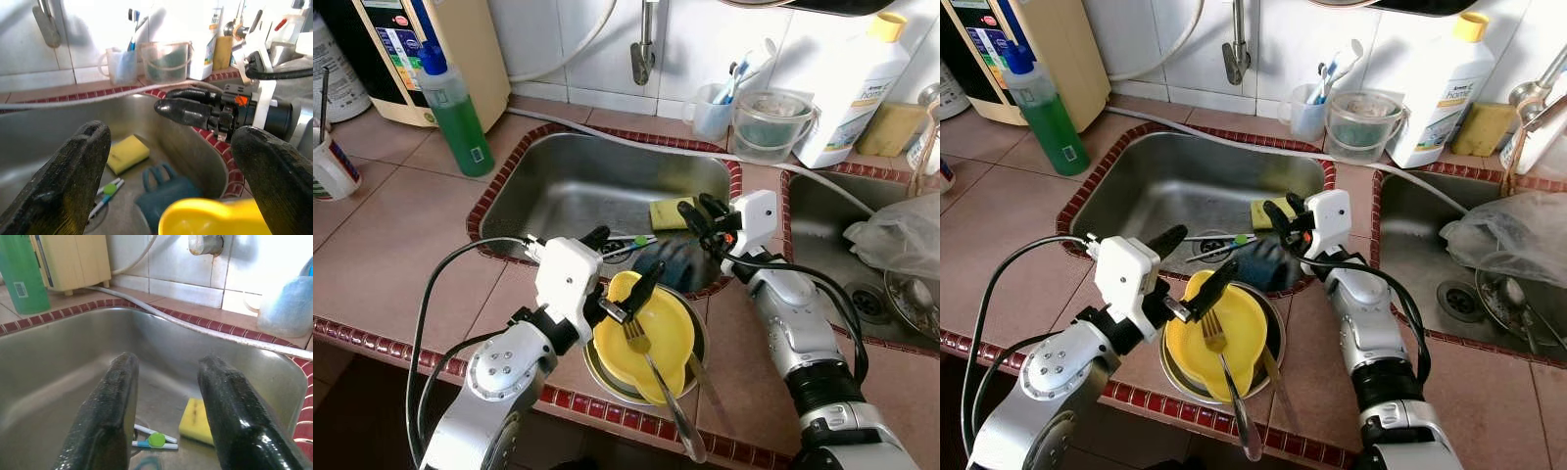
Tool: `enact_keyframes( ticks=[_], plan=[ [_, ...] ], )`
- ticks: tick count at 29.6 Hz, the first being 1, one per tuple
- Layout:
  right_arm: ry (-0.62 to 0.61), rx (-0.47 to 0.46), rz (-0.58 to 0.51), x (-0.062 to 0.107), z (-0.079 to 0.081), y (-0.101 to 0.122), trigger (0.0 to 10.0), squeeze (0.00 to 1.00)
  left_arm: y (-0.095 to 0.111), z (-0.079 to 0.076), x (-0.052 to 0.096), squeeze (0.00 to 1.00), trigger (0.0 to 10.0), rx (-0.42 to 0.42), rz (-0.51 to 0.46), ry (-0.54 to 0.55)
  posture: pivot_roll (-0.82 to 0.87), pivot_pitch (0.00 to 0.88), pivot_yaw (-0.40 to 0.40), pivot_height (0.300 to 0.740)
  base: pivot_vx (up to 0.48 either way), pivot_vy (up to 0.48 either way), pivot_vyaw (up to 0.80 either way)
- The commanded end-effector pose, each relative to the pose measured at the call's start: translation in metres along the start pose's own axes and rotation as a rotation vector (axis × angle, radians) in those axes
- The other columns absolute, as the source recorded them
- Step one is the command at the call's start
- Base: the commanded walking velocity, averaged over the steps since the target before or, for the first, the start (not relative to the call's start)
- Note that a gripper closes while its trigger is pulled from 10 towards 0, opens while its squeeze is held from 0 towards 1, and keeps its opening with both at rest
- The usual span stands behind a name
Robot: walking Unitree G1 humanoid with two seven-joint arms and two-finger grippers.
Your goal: Kitchen organization
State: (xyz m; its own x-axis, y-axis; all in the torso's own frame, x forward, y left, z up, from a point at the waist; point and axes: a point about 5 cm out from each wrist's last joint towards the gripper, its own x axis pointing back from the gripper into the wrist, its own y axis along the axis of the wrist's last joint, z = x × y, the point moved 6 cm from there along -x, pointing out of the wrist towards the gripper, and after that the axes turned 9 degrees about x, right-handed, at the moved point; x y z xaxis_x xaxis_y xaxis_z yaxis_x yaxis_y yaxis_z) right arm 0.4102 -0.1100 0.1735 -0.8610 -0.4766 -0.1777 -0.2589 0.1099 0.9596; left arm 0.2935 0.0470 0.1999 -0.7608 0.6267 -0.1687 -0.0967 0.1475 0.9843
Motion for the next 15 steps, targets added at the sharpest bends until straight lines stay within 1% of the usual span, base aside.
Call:
enact_keyframes(
  ticks=[1,2,3,4,6,11,12,13,14,15],
  plan=[
    [-0.009,0.005,-0.048,-0.002,-0.002,0.012,10.0,1.00,0.003,0.004,0.000,0.00,10.0,-0.005,-0.012,0.009,-0.01,0.162,0.022,0.740,0.000,0.000,0.00],
    [-0.013,0.002,-0.052,-0.002,-0.003,0.013,10.0,1.00,0.003,0.005,0.000,0.00,10.0,-0.009,-0.013,0.012,-0.01,0.158,0.022,0.740,0.000,0.000,0.00],
    [-0.028,0.012,-0.065,-0.001,-0.005,0.016,10.0,1.00,0.004,0.011,-0.001,0.00,10.0,-0.017,-0.021,0.028,-0.01,0.150,0.020,0.740,0.000,0.000,0.00],
    [-0.035,0.016,-0.070,0.000,-0.006,0.018,10.0,1.00,0.005,0.014,-0.001,0.00,10.0,-0.020,-0.025,0.036,-0.01,0.148,0.019,0.740,0.000,0.000,0.00],
    [-0.045,0.016,-0.080,0.000,-0.007,0.020,10.0,1.00,0.006,0.019,-0.001,0.00,10.0,-0.014,-0.033,0.050,-0.01,0.139,0.019,0.740,0.000,0.000,0.00],
    [-0.129,0.027,-0.132,0.004,-0.018,0.033,10.0,1.00,0.007,0.048,-0.003,0.00,10.0,-0.012,-0.053,0.153,-0.01,0.115,0.012,0.740,0.000,0.000,0.00],
    [-0.173,0.045,-0.147,0.007,-0.023,0.037,10.0,1.00,0.005,0.060,-0.003,0.00,10.0,0.002,-0.060,0.202,-0.01,0.108,0.012,0.740,0.000,0.000,0.00],
    [-0.192,0.050,-0.151,0.008,-0.025,0.038,10.0,1.00,0.004,0.065,-0.002,0.00,10.0,0.006,-0.064,0.220,-0.01,0.107,0.014,0.740,0.000,0.000,0.00],
    [-0.192,0.050,-0.151,0.008,-0.025,0.038,10.0,1.00,0.004,0.065,-0.002,0.00,10.0,0.006,-0.064,0.220,-0.01,0.107,0.014,0.740,0.000,0.000,0.00],
    [-0.232,0.051,-0.160,0.011,-0.030,0.039,10.0,1.00,0.000,0.080,-0.001,0.00,10.0,0.041,-0.072,0.292,-0.02,0.095,0.013,0.740,0.000,0.000,0.00]
  ],
)
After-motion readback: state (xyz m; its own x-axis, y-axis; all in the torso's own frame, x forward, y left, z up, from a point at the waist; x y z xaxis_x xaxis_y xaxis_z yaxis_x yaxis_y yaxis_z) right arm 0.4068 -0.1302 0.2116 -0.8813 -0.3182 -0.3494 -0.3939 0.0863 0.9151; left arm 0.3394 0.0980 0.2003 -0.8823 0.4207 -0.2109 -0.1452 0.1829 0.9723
